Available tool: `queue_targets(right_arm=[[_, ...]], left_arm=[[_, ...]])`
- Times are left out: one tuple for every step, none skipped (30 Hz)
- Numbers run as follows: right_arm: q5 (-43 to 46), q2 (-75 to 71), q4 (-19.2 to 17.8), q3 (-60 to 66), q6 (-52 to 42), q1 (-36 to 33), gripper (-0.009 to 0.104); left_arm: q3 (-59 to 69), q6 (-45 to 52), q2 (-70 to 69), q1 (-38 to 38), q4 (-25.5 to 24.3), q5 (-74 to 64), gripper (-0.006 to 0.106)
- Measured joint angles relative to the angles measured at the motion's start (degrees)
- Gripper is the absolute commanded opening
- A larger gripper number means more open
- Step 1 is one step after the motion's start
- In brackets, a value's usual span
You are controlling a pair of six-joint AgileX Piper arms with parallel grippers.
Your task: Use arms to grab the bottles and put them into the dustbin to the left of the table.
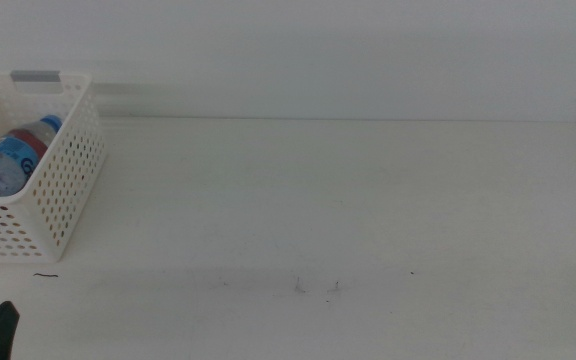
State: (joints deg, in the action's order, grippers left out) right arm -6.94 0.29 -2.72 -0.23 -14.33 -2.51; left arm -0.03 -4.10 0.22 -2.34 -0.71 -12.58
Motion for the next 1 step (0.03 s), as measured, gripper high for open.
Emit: queue_targets(right_arm=[[0.00, 0.00, 0.00, 0.00, 0.00, 0.00, 0.085]], left_arm=[[0.00, 0.00, 0.00, 0.00, -0.10, 0.00, 0.094]])
